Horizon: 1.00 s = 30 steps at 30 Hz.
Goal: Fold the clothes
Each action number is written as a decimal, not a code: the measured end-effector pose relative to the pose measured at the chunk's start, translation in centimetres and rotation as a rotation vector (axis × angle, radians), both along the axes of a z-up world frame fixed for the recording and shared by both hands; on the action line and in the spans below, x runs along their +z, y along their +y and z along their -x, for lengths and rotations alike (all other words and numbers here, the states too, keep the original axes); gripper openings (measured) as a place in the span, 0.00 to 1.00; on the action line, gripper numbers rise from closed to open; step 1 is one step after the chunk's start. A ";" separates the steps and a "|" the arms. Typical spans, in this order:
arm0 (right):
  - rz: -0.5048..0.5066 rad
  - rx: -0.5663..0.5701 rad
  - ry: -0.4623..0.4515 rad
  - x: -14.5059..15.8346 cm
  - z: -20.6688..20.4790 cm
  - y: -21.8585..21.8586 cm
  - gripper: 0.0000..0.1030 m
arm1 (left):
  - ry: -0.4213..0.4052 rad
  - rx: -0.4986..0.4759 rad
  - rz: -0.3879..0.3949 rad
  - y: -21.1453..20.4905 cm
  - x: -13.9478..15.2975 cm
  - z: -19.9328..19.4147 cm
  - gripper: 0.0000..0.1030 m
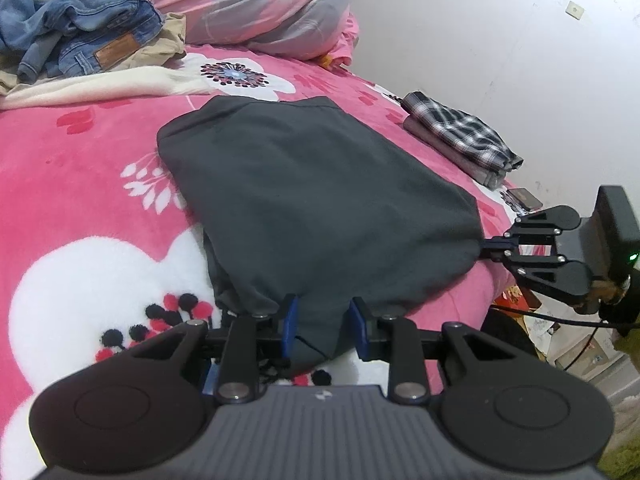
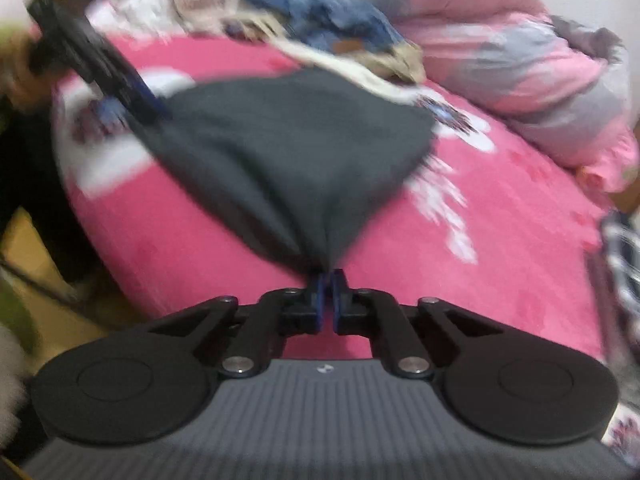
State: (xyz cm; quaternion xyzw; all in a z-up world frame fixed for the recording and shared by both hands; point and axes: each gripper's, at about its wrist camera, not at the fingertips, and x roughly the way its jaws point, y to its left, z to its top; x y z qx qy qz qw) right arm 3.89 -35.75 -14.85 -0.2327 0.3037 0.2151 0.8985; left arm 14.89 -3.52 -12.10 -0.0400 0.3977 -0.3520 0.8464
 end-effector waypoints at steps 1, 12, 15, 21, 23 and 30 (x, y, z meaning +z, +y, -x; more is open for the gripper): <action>-0.001 -0.039 -0.011 0.1 -0.1 -0.6 0.00 | 0.001 -0.001 0.003 0.0 0.0 0.0 0.28; -0.280 -0.023 -0.175 4.8 0.2 -0.7 0.01 | -0.019 0.019 0.026 1.4 2.4 1.0 0.38; -0.319 -0.018 -0.079 3.4 -1.7 -0.3 0.01 | -0.001 0.060 0.066 2.6 2.8 0.5 0.41; -0.737 -0.143 0.140 4.4 -6.7 -5.2 0.40 | 0.062 0.209 0.202 4.7 2.5 -4.6 0.74; -0.842 -0.162 0.199 4.1 -8.9 -6.1 0.80 | 0.149 0.240 0.207 4.4 1.1 -7.6 0.74; -1.007 -0.228 0.443 -0.6 -17.7 -8.0 0.80 | 0.349 0.248 0.376 4.7 -2.7 -14.6 0.78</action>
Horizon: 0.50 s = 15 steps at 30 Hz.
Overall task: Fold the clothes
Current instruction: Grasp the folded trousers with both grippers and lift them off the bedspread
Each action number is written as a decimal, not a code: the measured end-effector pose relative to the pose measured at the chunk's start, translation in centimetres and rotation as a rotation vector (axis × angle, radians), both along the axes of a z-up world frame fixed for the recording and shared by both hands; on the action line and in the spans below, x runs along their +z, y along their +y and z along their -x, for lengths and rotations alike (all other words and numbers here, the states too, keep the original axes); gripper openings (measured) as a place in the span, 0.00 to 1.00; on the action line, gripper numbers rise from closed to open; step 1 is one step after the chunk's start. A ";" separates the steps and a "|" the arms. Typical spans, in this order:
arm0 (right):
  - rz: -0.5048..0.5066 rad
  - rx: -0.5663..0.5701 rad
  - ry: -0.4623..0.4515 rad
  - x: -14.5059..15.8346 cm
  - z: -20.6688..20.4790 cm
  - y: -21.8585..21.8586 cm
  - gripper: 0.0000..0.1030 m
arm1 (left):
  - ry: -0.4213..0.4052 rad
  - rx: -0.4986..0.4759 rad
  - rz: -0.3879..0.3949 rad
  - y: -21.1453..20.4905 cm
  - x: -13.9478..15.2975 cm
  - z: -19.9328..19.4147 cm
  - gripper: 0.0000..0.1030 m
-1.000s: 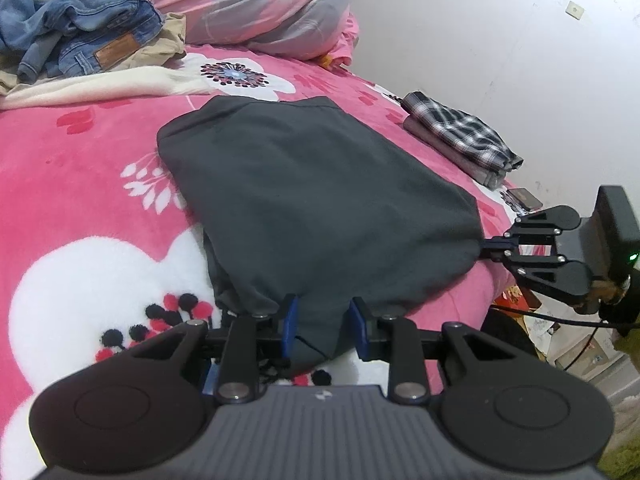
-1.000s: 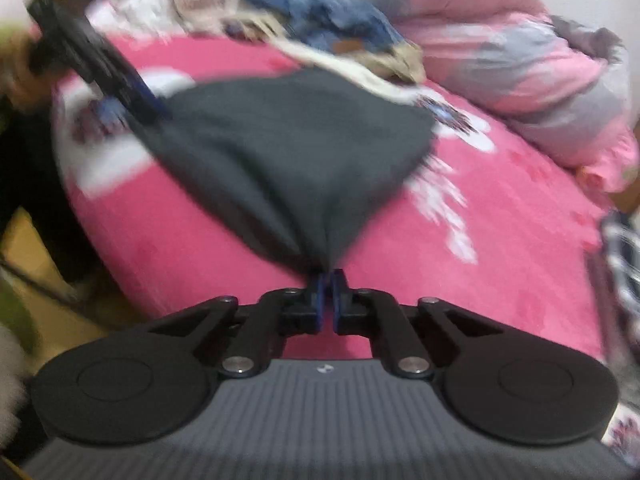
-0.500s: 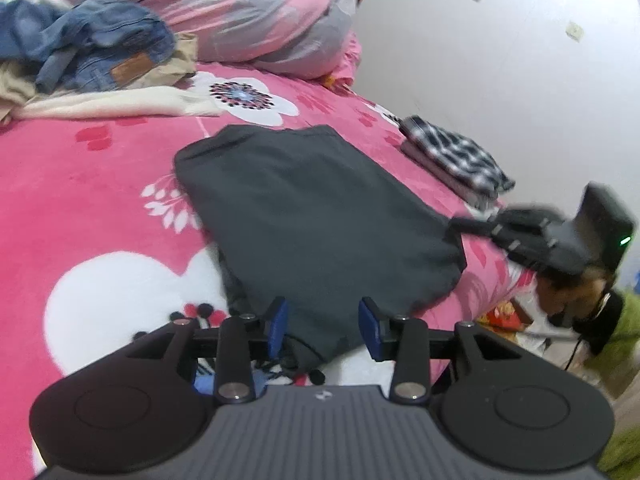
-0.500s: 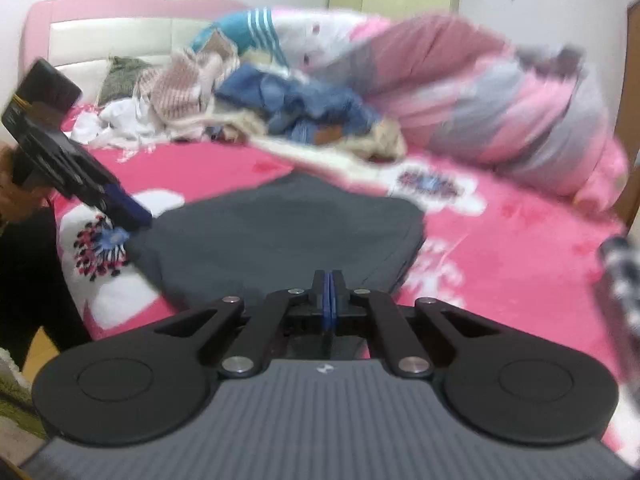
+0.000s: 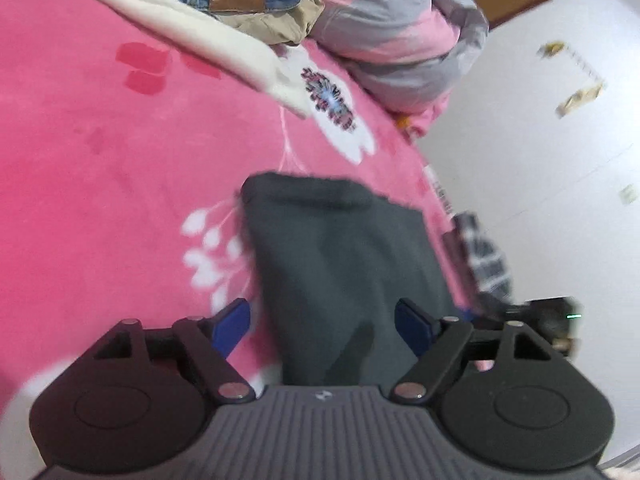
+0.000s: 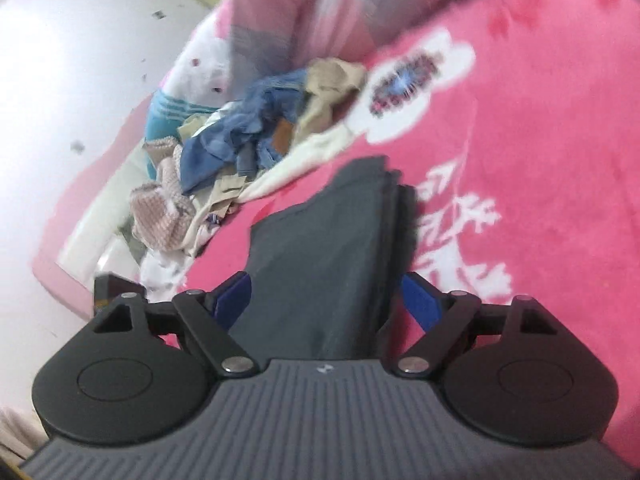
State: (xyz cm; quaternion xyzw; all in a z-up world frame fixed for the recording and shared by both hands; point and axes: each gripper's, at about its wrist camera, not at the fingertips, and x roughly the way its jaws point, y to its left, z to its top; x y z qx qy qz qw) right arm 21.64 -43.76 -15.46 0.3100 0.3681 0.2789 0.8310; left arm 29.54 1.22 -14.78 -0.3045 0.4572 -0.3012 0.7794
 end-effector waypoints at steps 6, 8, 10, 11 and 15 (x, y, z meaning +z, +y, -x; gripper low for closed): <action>-0.130 0.094 0.059 -2.5 -5.8 0.9 0.79 | -0.017 -0.040 0.094 -1.2 -1.3 -3.7 0.72; -0.132 0.138 0.045 -2.5 -7.2 1.8 0.78 | -0.026 -0.060 0.105 -2.0 -1.7 -4.7 0.67; -0.125 0.175 0.033 -2.6 -8.4 2.6 0.71 | -0.026 -0.067 0.124 -2.5 -2.1 -5.7 0.61; -0.126 0.182 0.030 -2.6 -8.8 2.8 0.58 | -0.026 -0.070 0.133 -2.8 -2.3 -6.1 0.54; -0.173 0.178 0.032 -3.1 -9.6 3.3 0.22 | -0.021 -0.068 0.158 -3.3 -3.0 -7.2 0.33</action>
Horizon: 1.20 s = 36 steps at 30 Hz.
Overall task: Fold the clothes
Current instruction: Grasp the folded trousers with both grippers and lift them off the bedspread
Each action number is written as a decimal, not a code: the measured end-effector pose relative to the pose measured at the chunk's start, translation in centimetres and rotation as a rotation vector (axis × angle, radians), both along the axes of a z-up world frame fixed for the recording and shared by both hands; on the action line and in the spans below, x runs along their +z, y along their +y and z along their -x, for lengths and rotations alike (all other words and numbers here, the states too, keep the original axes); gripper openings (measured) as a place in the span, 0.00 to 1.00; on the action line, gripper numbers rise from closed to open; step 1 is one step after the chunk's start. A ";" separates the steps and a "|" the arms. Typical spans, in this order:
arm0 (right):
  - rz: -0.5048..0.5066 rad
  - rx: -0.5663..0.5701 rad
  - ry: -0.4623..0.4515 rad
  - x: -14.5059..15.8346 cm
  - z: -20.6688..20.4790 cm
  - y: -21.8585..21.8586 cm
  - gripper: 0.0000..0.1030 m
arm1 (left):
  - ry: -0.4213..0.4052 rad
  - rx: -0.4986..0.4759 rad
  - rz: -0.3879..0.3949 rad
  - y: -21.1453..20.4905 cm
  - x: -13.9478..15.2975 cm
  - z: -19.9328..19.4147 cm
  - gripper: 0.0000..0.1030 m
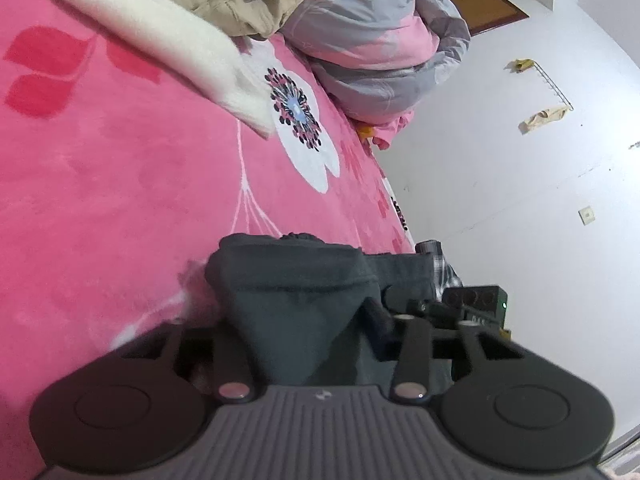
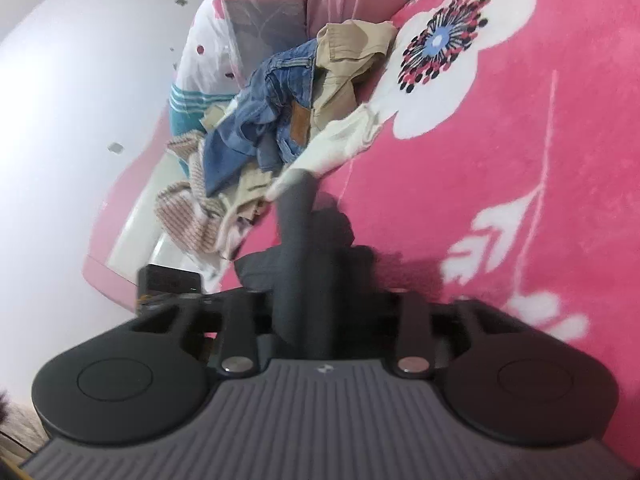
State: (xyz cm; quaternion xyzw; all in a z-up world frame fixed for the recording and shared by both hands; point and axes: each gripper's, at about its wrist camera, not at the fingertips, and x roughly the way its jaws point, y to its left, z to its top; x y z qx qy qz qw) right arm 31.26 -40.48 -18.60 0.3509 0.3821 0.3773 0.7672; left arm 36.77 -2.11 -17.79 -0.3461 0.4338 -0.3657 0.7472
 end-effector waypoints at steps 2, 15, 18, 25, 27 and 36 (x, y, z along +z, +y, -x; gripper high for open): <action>0.006 -0.020 -0.039 0.4 0.5 -0.2 0.19 | -0.009 0.000 0.017 0.1 0.1 0.2 0.23; -0.064 -0.144 -0.238 8.6 6.5 -2.4 0.17 | -0.191 -0.061 0.078 -2.5 8.8 2.4 0.18; -0.062 -0.171 -0.310 11.0 8.8 -3.2 0.17 | -0.255 -0.091 0.072 -3.8 11.7 3.5 0.18; -0.061 -0.287 -0.459 15.3 13.6 -5.8 0.17 | -0.394 -0.160 0.051 -8.1 17.1 4.7 0.18; -0.042 -0.342 -0.493 16.1 14.7 -6.4 0.17 | -0.427 -0.182 0.038 -9.8 18.1 4.4 0.18; 0.034 -0.609 -0.624 17.4 17.2 -10.2 0.17 | -0.477 -0.296 -0.052 -21.1 21.5 0.1 0.18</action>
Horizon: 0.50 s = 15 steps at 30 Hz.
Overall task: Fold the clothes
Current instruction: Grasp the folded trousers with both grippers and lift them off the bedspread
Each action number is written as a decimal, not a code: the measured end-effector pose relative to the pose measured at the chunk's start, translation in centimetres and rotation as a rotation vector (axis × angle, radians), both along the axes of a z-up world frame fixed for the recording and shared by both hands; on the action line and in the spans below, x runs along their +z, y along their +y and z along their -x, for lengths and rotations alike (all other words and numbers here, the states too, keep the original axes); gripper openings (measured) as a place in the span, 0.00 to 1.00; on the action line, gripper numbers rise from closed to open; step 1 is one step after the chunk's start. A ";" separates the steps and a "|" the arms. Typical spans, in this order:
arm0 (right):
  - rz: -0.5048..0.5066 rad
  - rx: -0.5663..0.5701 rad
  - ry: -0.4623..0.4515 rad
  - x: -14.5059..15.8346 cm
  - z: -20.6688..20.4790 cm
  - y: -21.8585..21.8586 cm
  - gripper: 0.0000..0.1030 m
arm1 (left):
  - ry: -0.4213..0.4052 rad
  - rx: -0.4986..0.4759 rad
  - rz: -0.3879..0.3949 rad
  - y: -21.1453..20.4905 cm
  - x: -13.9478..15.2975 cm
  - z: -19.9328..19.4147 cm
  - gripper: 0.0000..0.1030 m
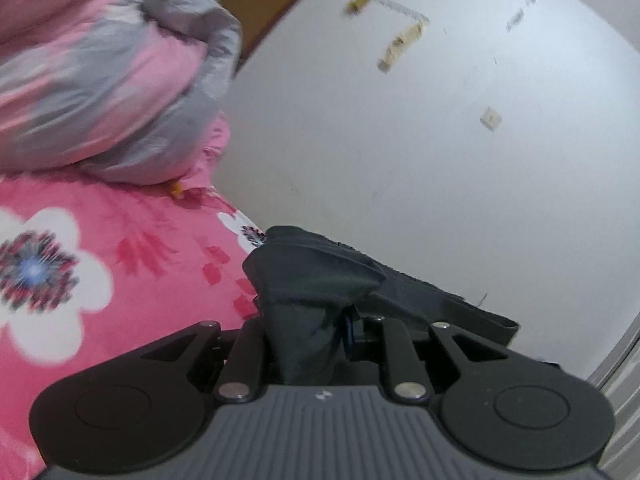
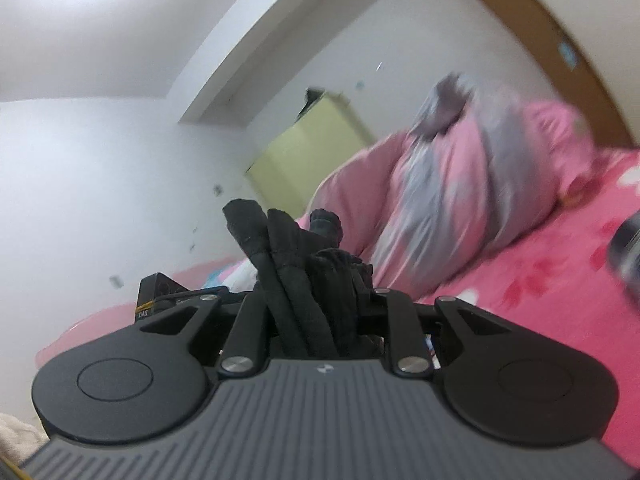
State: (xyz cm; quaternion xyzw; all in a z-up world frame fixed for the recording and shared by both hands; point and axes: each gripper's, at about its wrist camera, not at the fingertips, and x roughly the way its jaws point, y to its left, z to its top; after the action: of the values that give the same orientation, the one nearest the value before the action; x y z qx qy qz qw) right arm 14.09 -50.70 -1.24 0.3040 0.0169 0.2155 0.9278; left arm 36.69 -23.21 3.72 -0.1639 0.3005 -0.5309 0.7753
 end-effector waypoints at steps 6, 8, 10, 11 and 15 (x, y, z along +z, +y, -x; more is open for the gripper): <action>-0.002 -0.146 -0.058 0.3 0.1 -5.4 0.17 | -0.078 -0.122 -0.068 -10.8 2.2 -2.3 0.18; -0.003 -0.199 -0.071 0.3 0.3 -7.9 0.17 | -0.095 -0.167 -0.083 -14.8 2.5 -2.7 0.18; -0.004 -0.252 -0.079 0.2 0.6 -10.1 0.17 | -0.110 -0.216 -0.098 -18.8 2.7 -3.1 0.18; -0.007 -0.282 -0.081 0.0 0.8 -11.3 0.17 | -0.113 -0.237 -0.105 -20.7 2.7 -3.3 0.18; -0.016 -0.393 -0.086 -1.2 1.4 -15.7 0.17 | -0.114 -0.317 -0.137 -28.1 2.0 -4.1 0.17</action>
State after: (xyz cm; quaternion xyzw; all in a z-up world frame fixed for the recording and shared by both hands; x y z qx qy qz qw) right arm 12.73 -66.42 -2.46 0.2996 -0.0841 0.0430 0.9494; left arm 40.77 -51.33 5.67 -0.0309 0.3138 -0.6331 0.7069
